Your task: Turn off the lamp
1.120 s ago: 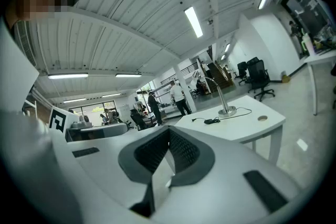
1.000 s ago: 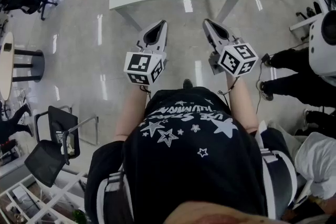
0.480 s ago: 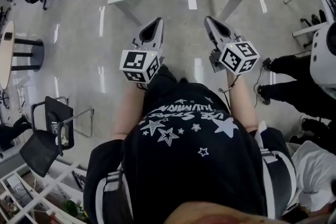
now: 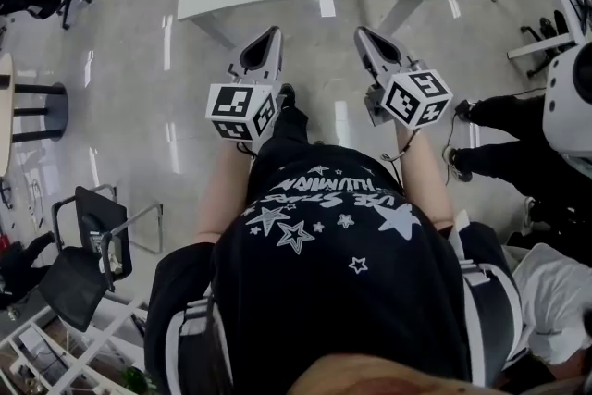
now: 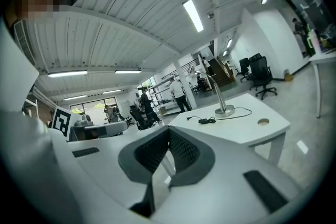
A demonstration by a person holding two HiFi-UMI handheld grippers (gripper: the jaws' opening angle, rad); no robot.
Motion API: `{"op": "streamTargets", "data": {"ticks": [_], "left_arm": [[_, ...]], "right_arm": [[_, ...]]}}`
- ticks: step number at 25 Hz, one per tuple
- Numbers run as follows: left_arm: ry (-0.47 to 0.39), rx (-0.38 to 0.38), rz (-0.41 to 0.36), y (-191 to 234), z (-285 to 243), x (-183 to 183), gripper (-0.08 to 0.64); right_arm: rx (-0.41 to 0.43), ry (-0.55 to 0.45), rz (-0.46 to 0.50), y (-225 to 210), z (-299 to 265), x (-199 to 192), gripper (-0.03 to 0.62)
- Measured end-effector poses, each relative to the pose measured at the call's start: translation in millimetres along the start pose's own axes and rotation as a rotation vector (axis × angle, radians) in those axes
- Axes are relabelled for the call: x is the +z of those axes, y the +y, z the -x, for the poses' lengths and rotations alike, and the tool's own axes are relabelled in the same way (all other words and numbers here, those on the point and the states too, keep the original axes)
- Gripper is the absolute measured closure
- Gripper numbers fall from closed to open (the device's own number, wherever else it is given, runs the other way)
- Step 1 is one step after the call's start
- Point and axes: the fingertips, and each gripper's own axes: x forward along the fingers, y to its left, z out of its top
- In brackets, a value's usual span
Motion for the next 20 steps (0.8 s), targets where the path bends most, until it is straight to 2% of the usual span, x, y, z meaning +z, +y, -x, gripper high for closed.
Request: {"op": "streamTargets", "data": {"ticks": [7,20], "left_arm": [[-0.004,-0.030,0.012,34.0,-45.3,12.2,0.549],[0.035,-0.090,0.022,92.9,-131.3,18.3,0.549]], "right_arm": [[-0.020,-0.006,0.024,-19.7,-41.2,28.2,0.588],[-0.071,0.003,0.004,-66.1,-125.4,58.1,0.588]]}}
